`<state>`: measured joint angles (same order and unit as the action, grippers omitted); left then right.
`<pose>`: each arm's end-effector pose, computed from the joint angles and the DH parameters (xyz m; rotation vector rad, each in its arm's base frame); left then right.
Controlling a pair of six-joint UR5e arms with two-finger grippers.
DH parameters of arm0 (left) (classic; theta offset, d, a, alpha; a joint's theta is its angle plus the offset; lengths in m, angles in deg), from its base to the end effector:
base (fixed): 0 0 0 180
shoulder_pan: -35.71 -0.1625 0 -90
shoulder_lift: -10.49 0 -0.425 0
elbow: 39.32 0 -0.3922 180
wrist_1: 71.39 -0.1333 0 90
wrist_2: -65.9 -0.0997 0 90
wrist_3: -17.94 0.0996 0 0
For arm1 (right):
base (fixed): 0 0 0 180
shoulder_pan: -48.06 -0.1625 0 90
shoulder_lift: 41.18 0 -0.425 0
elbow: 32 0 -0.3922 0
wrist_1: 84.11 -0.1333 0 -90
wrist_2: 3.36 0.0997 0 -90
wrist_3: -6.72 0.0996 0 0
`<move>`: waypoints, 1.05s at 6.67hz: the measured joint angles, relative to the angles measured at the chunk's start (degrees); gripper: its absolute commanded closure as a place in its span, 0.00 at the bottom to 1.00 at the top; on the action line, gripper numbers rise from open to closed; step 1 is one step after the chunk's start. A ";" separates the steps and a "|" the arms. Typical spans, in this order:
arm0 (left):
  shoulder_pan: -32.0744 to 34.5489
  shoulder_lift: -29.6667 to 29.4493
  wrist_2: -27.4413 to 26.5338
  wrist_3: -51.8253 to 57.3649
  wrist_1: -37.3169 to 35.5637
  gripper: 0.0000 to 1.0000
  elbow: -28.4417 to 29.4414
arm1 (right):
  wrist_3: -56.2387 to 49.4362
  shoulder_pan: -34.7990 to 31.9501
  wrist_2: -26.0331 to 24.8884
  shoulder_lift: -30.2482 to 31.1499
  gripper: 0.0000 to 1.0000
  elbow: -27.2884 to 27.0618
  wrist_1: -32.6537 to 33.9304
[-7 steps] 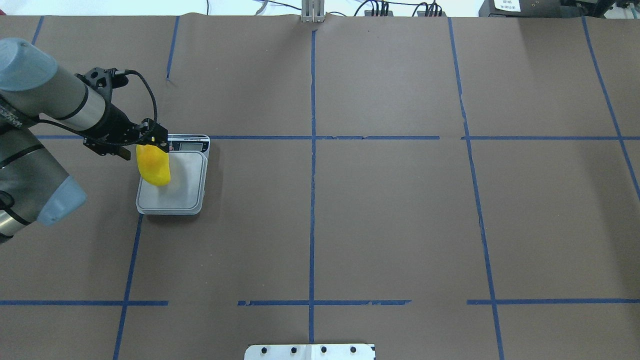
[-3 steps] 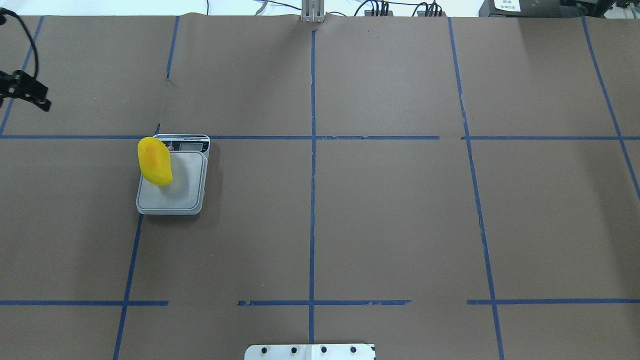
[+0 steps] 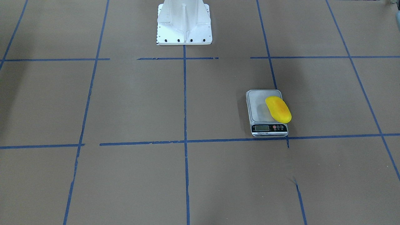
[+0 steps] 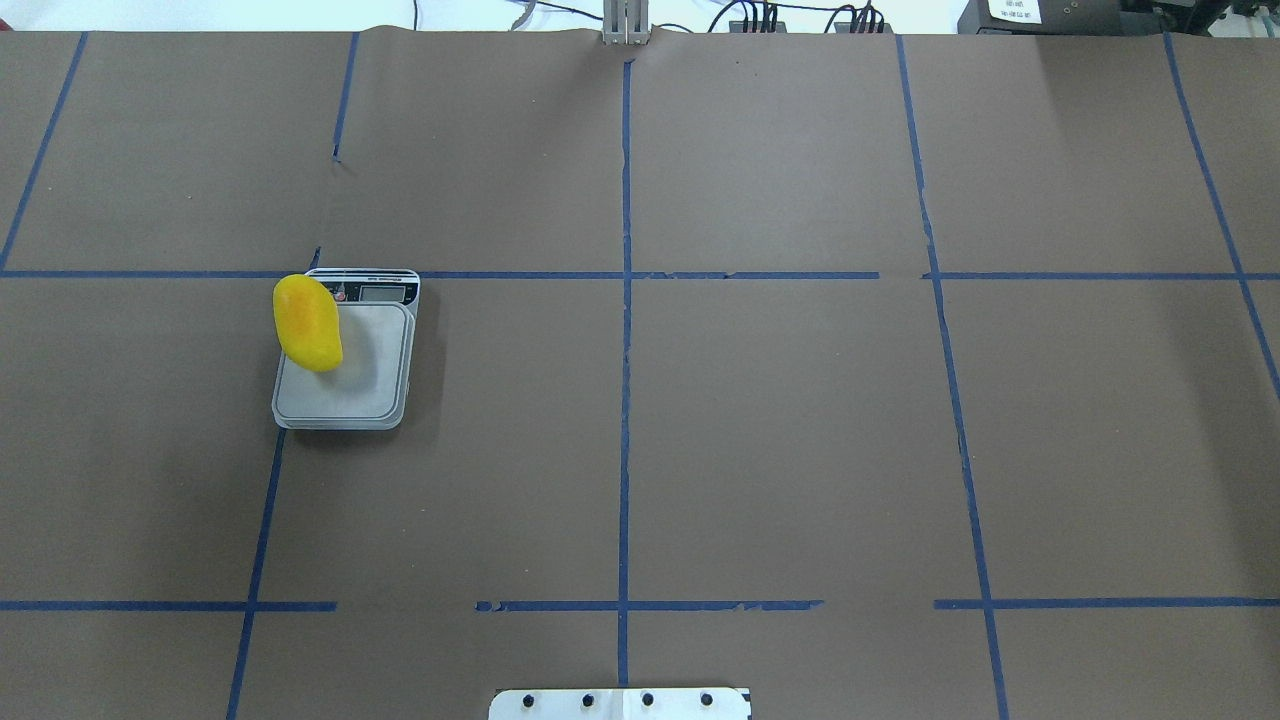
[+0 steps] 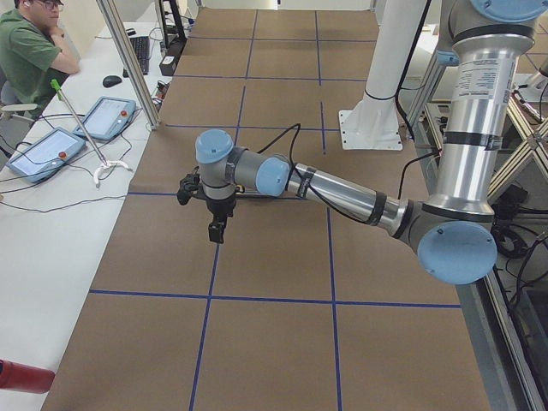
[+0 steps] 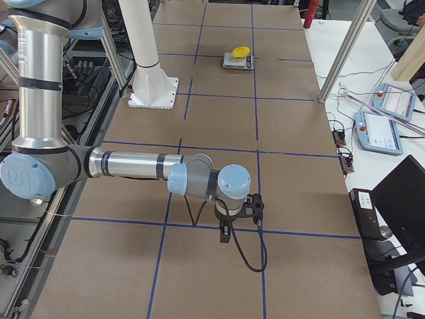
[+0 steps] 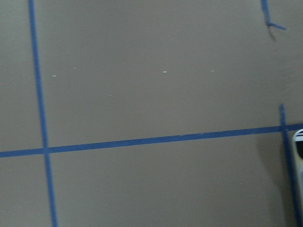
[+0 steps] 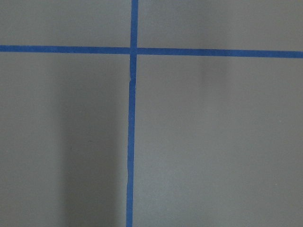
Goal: Weigh mango
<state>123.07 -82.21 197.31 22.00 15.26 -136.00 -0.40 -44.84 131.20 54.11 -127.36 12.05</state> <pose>-0.0437 -0.5165 0.5869 0.1097 0.7214 0.1497 0.0858 -0.4408 0.6664 -0.0326 -0.7828 -0.0285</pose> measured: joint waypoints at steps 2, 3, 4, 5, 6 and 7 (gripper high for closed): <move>5.49 0.57 0.63 7.33 0.05 0.00 6.36 | 0.00 0.00 0.00 0.00 0.00 0.00 0.00; 6.33 0.64 1.62 8.09 -0.01 0.00 7.83 | 0.00 0.00 0.00 0.01 0.00 0.00 0.00; 6.58 0.64 2.46 8.33 0.07 0.00 8.54 | 0.00 0.00 0.00 0.01 0.00 0.00 0.00; 6.64 0.62 2.83 8.31 0.12 0.00 8.67 | 0.00 0.00 0.00 0.00 0.00 0.00 -0.02; 6.67 0.58 2.98 8.05 0.05 0.00 8.38 | 0.00 0.00 0.00 -0.01 0.00 0.00 -0.04; 6.68 0.54 3.03 7.77 -0.08 0.00 7.77 | 0.00 0.00 0.00 -0.01 0.00 0.00 -0.02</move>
<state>129.75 -81.67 200.35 29.78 15.18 -128.23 -0.40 -44.84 131.20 54.11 -127.37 12.02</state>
